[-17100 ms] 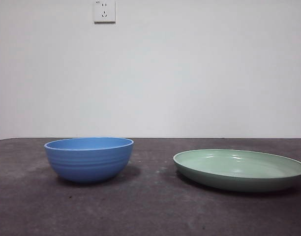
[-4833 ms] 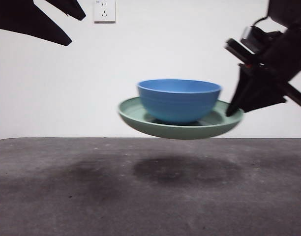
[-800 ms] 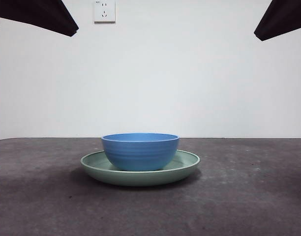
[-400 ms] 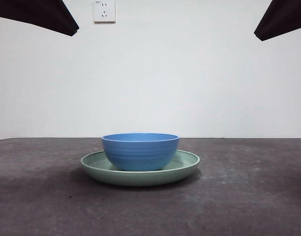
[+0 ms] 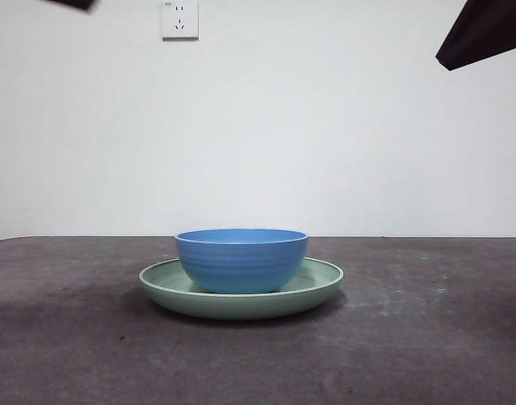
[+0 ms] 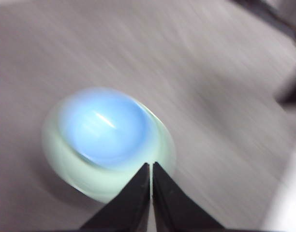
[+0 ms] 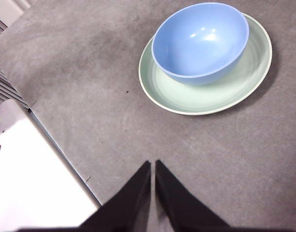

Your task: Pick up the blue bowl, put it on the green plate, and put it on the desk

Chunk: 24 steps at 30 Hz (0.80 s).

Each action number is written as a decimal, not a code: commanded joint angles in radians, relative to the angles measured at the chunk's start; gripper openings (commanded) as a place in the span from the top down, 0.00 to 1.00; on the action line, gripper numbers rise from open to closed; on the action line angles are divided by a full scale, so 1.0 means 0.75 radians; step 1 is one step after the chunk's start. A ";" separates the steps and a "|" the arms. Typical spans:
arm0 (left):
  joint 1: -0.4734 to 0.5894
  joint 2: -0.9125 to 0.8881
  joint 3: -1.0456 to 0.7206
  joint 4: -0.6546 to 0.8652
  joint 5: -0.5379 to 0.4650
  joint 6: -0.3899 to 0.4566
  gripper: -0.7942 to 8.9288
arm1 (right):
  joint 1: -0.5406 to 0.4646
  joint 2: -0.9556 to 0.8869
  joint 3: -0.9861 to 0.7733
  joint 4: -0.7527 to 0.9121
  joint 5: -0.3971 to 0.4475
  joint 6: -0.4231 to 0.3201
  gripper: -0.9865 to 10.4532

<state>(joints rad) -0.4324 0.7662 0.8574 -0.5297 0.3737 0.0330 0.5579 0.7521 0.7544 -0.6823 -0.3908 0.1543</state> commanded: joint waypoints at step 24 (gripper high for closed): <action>0.587 -0.933 -0.950 0.606 -0.413 0.017 0.91 | 0.010 0.005 0.006 0.013 -0.002 0.002 0.91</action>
<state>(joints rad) 0.0063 0.0742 0.1551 -0.0845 0.0685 0.0570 0.5579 0.7521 0.7544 -0.6823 -0.3904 0.1543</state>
